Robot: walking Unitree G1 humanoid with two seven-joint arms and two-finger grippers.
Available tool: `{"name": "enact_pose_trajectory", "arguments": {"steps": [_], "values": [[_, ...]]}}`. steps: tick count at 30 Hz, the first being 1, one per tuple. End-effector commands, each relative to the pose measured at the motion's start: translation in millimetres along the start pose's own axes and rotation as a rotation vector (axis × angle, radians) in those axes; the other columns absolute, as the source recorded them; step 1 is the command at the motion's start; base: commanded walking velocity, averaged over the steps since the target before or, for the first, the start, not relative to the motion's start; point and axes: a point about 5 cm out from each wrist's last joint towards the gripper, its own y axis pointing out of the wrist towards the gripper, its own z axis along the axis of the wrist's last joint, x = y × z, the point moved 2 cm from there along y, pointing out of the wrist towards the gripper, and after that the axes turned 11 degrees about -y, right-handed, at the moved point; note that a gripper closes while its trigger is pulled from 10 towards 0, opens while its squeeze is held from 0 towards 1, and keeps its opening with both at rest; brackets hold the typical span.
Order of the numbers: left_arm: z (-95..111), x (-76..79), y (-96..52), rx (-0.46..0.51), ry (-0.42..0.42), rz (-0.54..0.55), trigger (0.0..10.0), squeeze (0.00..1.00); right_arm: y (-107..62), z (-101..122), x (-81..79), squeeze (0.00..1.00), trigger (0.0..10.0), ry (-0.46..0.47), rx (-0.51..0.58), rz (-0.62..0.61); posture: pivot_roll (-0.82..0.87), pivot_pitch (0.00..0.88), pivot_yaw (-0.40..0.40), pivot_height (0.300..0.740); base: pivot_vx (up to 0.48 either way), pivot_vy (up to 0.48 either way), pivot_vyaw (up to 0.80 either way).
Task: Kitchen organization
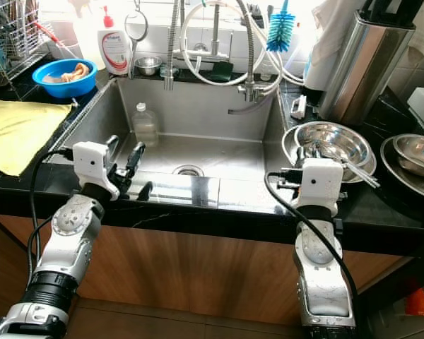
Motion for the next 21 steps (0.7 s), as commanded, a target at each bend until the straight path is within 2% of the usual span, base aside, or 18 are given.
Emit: {"name": "enact_pose_trajectory", "arguments": {"steps": [1, 13, 21], "values": [[6, 0.9, 3.0, 0.017, 0.018, -0.008, 10.0, 0.00, 4.8, 4, 3.2, 0.00, 0.0, 0.011, 0.010, -0.018, -0.01, 0.000, -0.018, 0.740, 0.000, 0.000, 0.00], [7, 2.6, 4.8, 0.024, 0.016, -0.011, 10.0, 0.00, 8.9, 8, 5.3, 0.00, 0.0, 0.014, 0.028, -0.030, 0.00, 0.000, -0.021, 0.740, 0.000, 0.000, 0.00], [7, 3.5, 5.8, 0.028, 0.008, -0.011, 10.0, 0.00, 15.8, 28, 14.8, 0.00, 0.0, 0.028, 0.104, -0.096, 0.00, 0.000, -0.022, 0.740, 0.000, 0.000, 0.00]]}}
